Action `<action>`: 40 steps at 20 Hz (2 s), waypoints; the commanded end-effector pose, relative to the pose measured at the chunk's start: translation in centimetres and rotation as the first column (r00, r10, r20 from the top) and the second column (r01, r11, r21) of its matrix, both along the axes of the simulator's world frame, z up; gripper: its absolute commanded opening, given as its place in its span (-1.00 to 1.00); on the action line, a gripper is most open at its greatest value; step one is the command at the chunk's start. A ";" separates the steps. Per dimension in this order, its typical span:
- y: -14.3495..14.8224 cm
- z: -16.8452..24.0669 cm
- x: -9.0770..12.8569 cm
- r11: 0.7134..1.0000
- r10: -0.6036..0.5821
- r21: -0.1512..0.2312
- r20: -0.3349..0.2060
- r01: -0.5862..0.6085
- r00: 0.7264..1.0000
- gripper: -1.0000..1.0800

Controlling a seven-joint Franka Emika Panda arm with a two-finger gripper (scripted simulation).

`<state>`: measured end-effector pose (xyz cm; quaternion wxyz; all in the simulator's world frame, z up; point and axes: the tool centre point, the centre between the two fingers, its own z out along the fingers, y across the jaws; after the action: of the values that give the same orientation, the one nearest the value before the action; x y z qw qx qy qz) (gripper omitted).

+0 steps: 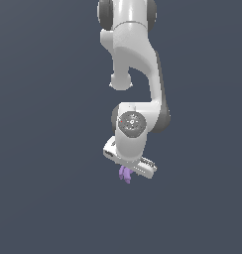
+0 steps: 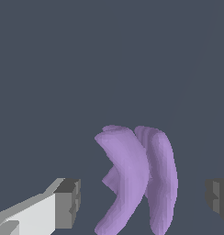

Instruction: Pick up the object and move it to a goal position.

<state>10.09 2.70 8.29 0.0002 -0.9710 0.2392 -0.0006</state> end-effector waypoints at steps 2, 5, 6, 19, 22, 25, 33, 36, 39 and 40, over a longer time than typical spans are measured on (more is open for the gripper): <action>0.0 -2.0 -0.1 1.000 -0.002 0.000 -0.001 0.002 1.000 0.92; 0.0 -3.1 -0.1 1.000 -0.003 0.000 -0.001 0.003 1.000 0.92; 0.0 -3.3 -0.1 1.000 -0.003 0.000 -0.001 0.003 1.000 0.92; 0.0 -3.3 0.0 1.000 -0.003 0.000 -0.001 0.003 1.000 -1.00; 0.0 -3.3 0.0 1.000 -0.003 0.000 -0.001 0.003 1.000 -1.00; -0.3 -3.1 0.0 1.000 -0.003 0.000 -0.001 0.003 1.000 -1.00; -3.7 0.2 -0.4 1.000 -0.003 0.000 -0.001 0.003 1.000 -1.00; -6.2 2.5 -0.7 1.000 -0.003 0.000 -0.001 0.003 1.000 -1.00; -8.8 5.0 -1.0 1.000 -0.003 0.001 -0.001 0.003 1.000 -1.00; -9.6 5.8 -1.1 1.000 -0.003 0.001 -0.001 0.003 1.000 -1.00</action>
<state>9.18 -5.60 12.81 0.0003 -0.9706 0.2409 0.0002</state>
